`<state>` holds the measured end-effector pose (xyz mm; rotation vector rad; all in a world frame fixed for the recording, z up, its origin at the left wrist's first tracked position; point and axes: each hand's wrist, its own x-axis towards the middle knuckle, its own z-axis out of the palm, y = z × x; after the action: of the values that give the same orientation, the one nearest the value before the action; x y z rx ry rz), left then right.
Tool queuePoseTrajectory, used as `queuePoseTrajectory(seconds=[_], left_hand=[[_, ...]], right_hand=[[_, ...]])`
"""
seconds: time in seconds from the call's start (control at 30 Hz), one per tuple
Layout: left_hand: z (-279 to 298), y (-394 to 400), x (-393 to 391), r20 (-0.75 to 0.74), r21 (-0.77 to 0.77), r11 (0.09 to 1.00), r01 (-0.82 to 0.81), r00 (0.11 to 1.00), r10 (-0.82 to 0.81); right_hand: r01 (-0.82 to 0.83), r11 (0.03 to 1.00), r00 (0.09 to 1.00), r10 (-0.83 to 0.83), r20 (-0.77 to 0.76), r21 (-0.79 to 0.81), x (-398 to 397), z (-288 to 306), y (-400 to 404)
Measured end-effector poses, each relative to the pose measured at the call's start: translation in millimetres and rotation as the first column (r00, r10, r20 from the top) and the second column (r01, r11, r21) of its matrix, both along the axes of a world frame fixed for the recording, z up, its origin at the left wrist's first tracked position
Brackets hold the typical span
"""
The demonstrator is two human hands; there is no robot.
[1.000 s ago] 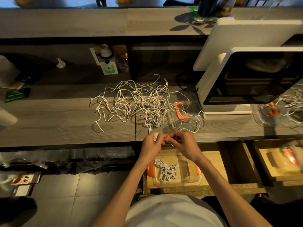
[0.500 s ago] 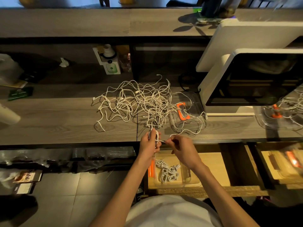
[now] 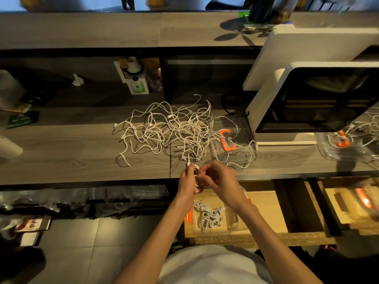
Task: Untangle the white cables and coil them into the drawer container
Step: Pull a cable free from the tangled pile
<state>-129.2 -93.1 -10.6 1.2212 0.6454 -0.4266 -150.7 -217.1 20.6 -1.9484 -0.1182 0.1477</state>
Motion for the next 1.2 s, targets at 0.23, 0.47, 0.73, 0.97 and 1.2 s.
queuePoseTrajectory(seconds=[0.23,0.47,0.73,0.97,1.2], left_hand=[[7.0,-1.1,0.0,-0.06,-0.053,0.999,0.002,0.998,-0.005],[5.8,3.6,2.8,-0.121,-0.186,0.982,-0.037,0.993,0.015],[-3.1,5.2,0.9,-0.118,-0.094,0.993,0.071,0.99,-0.082],[-5.2,8.9,1.8,-0.115,-0.097,0.979,0.18,0.975,-0.191],[-6.2,7.8,-0.1,-0.087,-0.114,0.975,0.189,0.976,-0.199]], right_hand=[[0.058,0.988,0.986,-0.033,0.166,-0.146,0.5,-12.3,2.2],[-0.056,0.964,0.983,0.099,0.157,-0.26,-2.8,-16.6,-1.9],[-0.097,0.949,0.989,0.126,0.081,-0.3,-2.0,-27.3,-3.7],[-0.32,0.94,0.936,0.295,-0.19,-0.118,8.9,-25.2,-17.4],[-0.227,0.971,0.927,0.238,-0.29,0.072,5.6,-28.8,-23.0]])
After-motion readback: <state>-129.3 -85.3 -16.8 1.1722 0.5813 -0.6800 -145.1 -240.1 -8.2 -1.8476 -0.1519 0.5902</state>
